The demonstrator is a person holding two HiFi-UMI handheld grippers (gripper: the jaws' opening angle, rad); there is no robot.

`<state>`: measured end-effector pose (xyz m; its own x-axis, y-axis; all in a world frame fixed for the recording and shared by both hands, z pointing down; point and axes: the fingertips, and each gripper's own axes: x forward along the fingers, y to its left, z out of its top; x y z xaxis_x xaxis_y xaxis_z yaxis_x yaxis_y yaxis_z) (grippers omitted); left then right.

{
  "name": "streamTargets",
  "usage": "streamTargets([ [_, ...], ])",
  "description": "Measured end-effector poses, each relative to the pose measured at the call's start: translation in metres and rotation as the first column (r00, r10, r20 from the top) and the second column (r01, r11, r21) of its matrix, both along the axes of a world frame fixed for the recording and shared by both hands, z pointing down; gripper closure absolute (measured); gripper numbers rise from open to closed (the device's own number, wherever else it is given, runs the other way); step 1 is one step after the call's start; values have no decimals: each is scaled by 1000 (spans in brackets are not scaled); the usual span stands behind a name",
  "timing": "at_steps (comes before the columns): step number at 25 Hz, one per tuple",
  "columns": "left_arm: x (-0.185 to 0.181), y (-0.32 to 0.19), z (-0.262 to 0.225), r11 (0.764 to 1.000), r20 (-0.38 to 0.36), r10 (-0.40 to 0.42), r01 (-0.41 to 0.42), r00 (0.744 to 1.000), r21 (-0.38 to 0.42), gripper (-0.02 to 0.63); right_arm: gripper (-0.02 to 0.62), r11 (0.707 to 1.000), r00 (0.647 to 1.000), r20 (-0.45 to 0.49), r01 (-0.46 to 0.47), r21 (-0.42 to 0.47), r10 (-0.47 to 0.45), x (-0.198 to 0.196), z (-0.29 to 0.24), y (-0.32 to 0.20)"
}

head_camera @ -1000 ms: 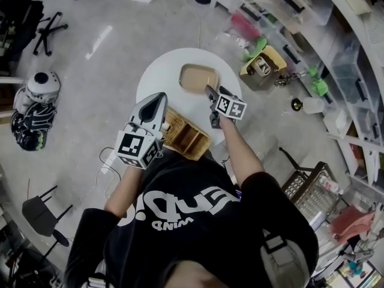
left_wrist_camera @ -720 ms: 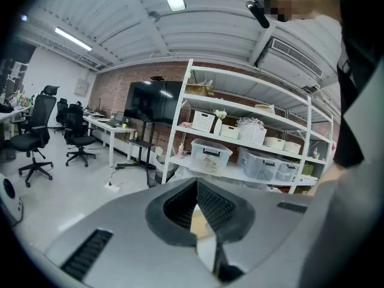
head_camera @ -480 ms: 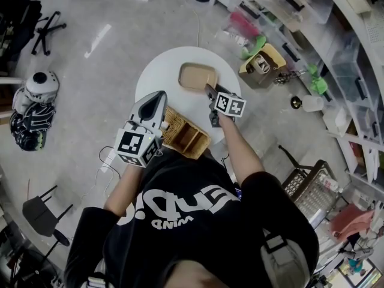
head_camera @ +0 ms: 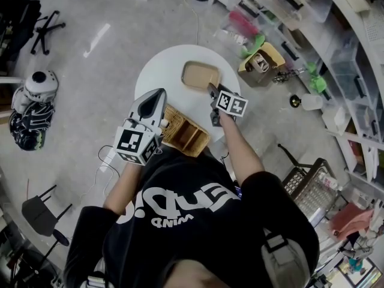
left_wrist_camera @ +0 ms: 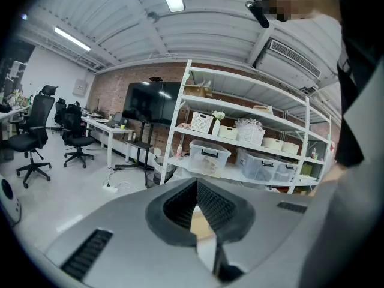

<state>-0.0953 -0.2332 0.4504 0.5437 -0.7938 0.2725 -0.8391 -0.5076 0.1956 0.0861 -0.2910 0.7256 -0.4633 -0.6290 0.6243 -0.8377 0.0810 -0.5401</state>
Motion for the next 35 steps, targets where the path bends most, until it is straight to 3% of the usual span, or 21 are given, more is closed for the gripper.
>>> streamTargets([
  [6,2,5,-2,1000,-5,1,-1,1000,-8,606,398,999,993,-115,29,28,-25,2,-6,3],
  [11,3,7,-3,1000,-7,7,-7,1000,0,606,410,998,989,-146,37,56,-29,2,-15,1],
  [19,7,13,-7,1000,-19,16,-16,1000,12,606,483,995,998,-66,9,101,-3,3,-39,13],
  [24,10,20,-12,999,-24,30,-29,999,29,606,526,990,999,51,-14,137,7,-5,-60,24],
  [35,7,29,-21,999,-54,23,-20,998,48,606,563,948,989,147,-16,319,-33,-20,-155,27],
])
